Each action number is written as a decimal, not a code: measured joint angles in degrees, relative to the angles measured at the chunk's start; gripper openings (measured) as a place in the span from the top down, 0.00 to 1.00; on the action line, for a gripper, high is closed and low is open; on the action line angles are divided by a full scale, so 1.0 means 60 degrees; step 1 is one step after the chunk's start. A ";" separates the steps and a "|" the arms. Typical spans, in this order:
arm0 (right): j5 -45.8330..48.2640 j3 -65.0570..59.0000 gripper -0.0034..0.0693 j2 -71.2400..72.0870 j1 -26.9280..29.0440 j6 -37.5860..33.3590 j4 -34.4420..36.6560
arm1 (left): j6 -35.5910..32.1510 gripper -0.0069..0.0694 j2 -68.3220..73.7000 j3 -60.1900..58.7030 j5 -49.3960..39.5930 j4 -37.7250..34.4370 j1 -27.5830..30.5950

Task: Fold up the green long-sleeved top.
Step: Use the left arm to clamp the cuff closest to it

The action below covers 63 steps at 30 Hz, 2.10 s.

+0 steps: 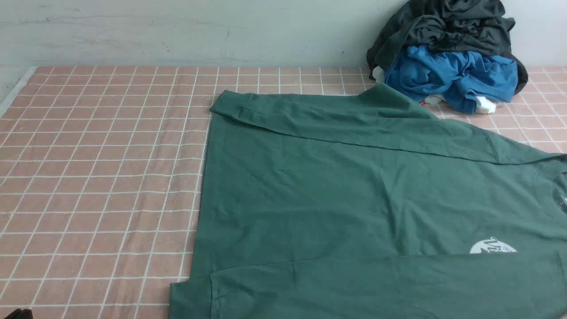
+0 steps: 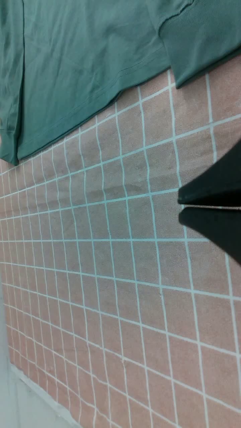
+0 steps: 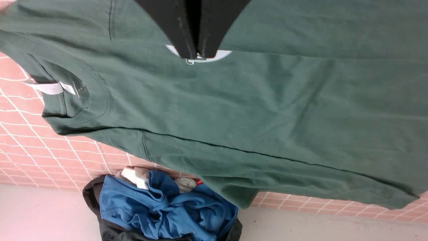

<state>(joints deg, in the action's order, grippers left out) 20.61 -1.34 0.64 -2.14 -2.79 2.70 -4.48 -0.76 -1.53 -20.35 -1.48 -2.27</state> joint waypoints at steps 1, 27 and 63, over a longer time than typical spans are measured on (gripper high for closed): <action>0.0000 0.0000 0.97 0.0000 0.0000 0.0000 0.0000 | 0.0000 0.91 0.0000 0.0000 0.0000 0.0000 0.0000; 0.0000 0.0000 0.97 0.0000 0.0000 0.0000 0.0000 | -0.0133 0.91 0.0000 0.0000 0.0000 0.0000 0.0000; -0.0767 0.4904 0.97 -0.4800 -0.0013 0.3046 -0.3922 | 0.1737 0.91 0.6342 0.6501 -0.0168 -0.0328 -0.0117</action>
<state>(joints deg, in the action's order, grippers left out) 16.01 28.09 -28.16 -2.22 15.49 -20.83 5.94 37.29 37.48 -21.35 -3.45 -2.97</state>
